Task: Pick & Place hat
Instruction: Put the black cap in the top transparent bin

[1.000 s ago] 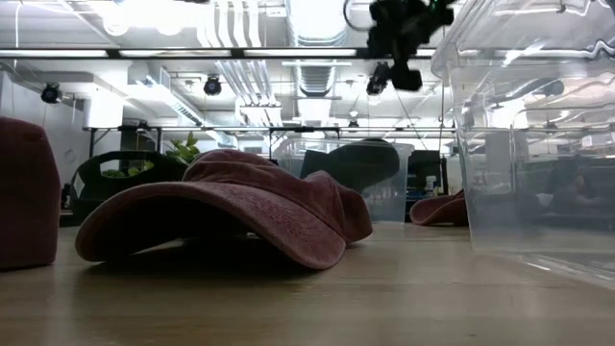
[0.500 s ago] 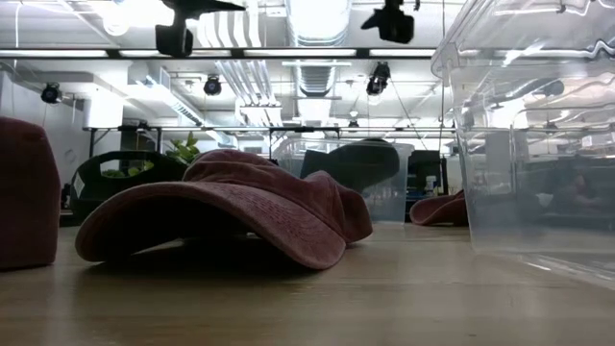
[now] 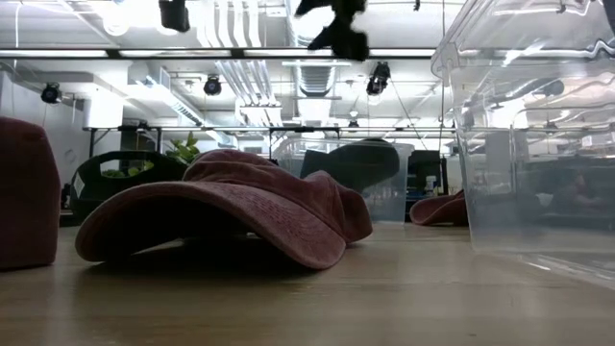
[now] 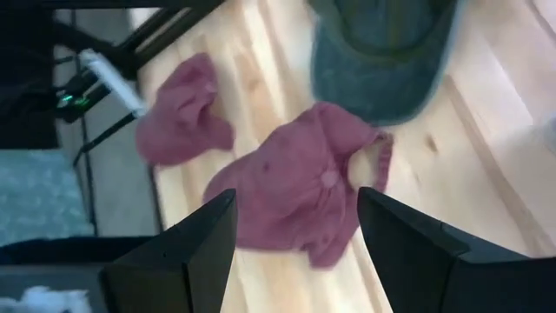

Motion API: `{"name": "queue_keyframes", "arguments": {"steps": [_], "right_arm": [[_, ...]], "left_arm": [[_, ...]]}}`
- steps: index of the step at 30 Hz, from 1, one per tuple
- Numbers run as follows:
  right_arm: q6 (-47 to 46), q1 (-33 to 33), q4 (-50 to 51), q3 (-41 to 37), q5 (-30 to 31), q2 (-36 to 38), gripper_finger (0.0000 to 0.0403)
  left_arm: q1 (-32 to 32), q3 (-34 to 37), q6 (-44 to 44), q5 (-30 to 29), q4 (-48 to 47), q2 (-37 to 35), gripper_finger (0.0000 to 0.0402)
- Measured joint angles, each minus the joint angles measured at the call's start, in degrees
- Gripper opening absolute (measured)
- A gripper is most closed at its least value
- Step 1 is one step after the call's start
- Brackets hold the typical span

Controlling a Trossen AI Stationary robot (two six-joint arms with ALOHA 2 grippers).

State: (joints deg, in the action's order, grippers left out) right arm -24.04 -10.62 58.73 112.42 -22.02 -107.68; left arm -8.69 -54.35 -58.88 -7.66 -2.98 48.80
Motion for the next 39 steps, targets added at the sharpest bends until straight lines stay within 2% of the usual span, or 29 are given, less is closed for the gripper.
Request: {"name": "queue_keyframes", "arguments": {"steps": [6, 12, 20, 35, 39], "right_arm": [[-5.75, 0.48, -4.15, -0.11, 3.95, -7.89, 0.023], [-12.95, 1.35, -10.28, -0.17, 5.0, -14.99, 0.0227], [-16.33, 1.62, -14.84, -0.17, 17.66, -21.21, 0.0224], [-21.83, 2.41, -17.75, -0.35, 19.03, -26.11, 0.0224], [-22.42, 2.36, -22.71, -2.28, 19.0, -26.12, 0.0223]], "left_arm": [[0.02, -2.54, 3.36, 0.04, -0.05, 0.0, 0.0071], [0.0, -3.68, 3.51, 0.04, -0.01, -0.1, 0.0071], [0.0, -3.69, 3.79, 1.09, -0.28, -0.42, 0.0071], [0.0, -3.67, 3.79, 2.16, -0.57, -0.63, 0.0071], [-0.04, -3.67, 3.79, 2.14, -0.55, -0.65, 0.0071]]}}
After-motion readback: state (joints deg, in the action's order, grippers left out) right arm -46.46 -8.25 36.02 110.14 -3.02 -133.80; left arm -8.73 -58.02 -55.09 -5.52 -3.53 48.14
